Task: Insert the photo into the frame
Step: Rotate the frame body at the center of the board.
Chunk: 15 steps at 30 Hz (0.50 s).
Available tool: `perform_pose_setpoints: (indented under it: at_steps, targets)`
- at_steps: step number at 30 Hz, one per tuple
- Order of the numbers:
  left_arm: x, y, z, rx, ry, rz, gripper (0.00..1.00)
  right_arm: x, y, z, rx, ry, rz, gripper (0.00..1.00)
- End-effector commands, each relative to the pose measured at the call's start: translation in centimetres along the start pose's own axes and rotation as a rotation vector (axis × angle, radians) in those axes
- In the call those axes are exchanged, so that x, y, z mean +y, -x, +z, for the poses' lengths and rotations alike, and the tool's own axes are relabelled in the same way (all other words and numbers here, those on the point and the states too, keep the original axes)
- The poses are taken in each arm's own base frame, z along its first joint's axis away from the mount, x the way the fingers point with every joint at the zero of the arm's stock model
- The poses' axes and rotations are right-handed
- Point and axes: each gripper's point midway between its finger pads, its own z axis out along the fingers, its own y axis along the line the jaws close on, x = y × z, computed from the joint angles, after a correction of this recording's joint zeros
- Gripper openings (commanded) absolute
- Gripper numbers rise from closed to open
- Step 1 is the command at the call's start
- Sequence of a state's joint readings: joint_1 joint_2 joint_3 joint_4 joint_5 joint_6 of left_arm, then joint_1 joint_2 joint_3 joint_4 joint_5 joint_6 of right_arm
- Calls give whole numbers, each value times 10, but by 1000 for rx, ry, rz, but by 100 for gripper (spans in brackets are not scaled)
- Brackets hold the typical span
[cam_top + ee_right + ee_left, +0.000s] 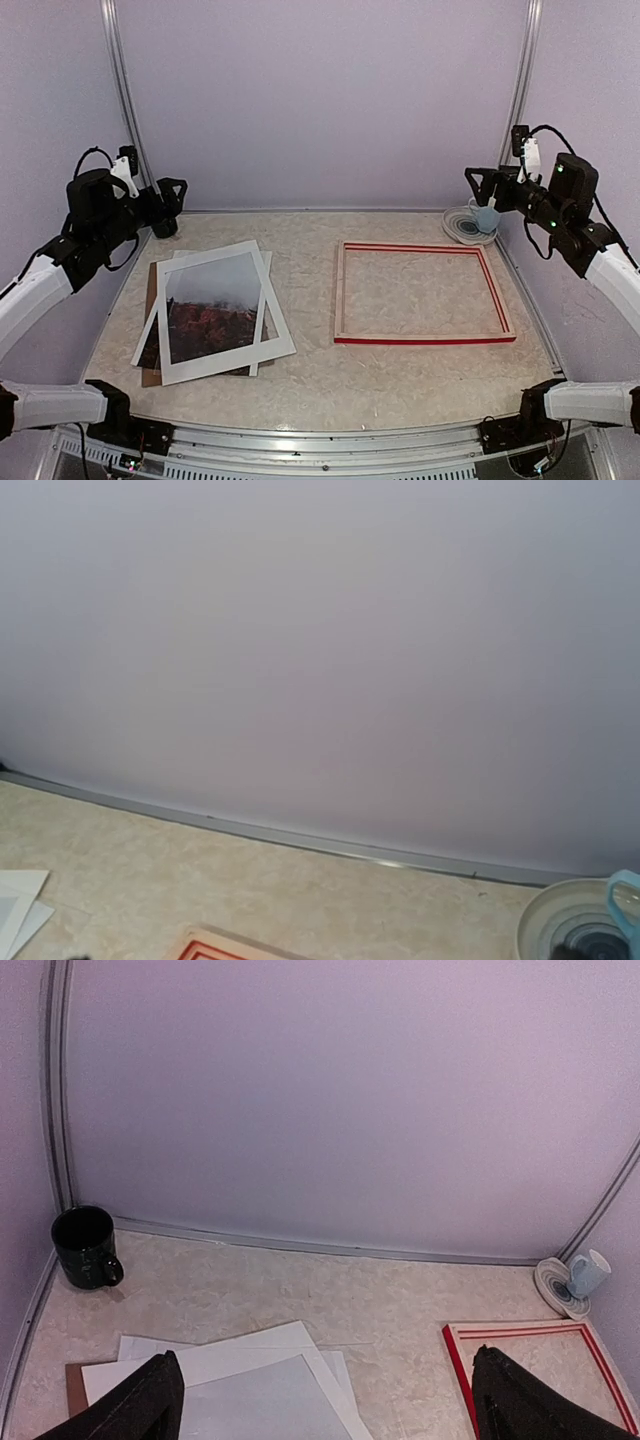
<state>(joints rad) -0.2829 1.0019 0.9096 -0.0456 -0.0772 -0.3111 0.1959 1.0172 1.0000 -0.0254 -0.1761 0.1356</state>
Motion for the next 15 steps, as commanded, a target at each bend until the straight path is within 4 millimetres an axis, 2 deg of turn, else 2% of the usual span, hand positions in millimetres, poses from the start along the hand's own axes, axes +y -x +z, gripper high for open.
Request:
perform_pose_setpoints:
  at_steps: [1,5,10,15]
  targets:
    - [-13,7,1,-1,-43,-10,99,3,14,-5,-52,0,-12,99]
    - [-24,-1,8,26,-68,-8,99,8,11,0,-37,31,-27,99]
    - [-44,-20,21,84,-65,-5,99,18,-16,13,46,111,-47,99]
    - [-76,-53,32,160,-118,0,99,14,-41,27,118,103,5,99]
